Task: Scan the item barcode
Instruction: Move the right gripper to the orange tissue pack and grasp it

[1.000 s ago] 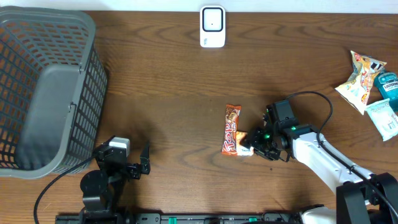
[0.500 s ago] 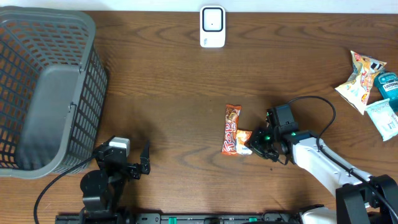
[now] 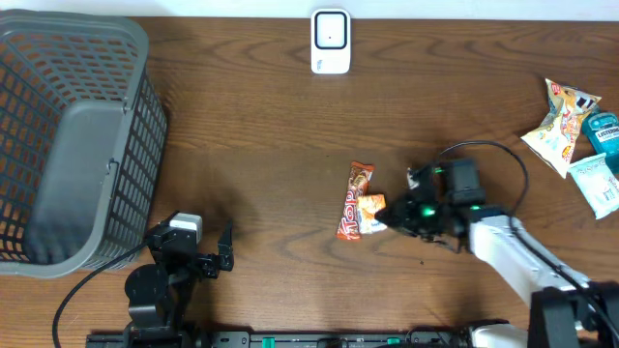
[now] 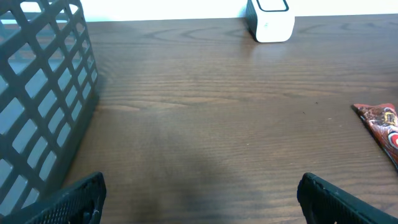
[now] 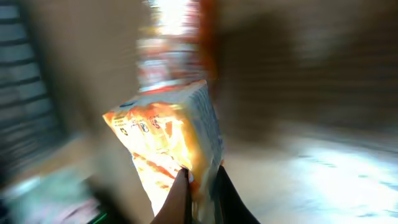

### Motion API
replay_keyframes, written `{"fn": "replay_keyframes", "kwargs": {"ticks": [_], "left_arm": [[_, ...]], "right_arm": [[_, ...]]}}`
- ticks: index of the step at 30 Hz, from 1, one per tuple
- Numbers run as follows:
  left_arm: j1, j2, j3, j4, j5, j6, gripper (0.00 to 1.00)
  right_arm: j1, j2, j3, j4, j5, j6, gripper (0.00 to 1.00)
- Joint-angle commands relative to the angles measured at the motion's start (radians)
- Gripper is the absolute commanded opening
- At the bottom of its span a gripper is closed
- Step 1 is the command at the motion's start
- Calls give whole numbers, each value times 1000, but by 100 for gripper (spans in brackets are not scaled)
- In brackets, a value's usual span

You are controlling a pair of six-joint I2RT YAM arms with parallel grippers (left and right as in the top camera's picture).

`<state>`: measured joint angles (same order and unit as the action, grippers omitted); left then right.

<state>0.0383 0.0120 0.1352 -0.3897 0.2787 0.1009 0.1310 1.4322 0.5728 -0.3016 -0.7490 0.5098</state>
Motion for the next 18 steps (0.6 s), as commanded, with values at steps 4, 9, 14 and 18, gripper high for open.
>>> {"fn": "replay_keyframes", "kwargs": {"ticks": [4, 9, 14, 18], "left_arm": [[2, -2, -15, -19, -3, -9, 98], [2, -2, -15, -19, -3, -9, 98], [2, -2, -15, -19, -3, -9, 98], [2, -2, -15, -19, -3, -9, 98]], "right_arm": [[-193, -47, -5, 3, -718, -170, 1], [-208, -47, -5, -2, -785, -45, 1], [-201, -47, -5, -41, -812, -36, 1], [-187, -48, -5, -143, -813, -41, 1]]}}
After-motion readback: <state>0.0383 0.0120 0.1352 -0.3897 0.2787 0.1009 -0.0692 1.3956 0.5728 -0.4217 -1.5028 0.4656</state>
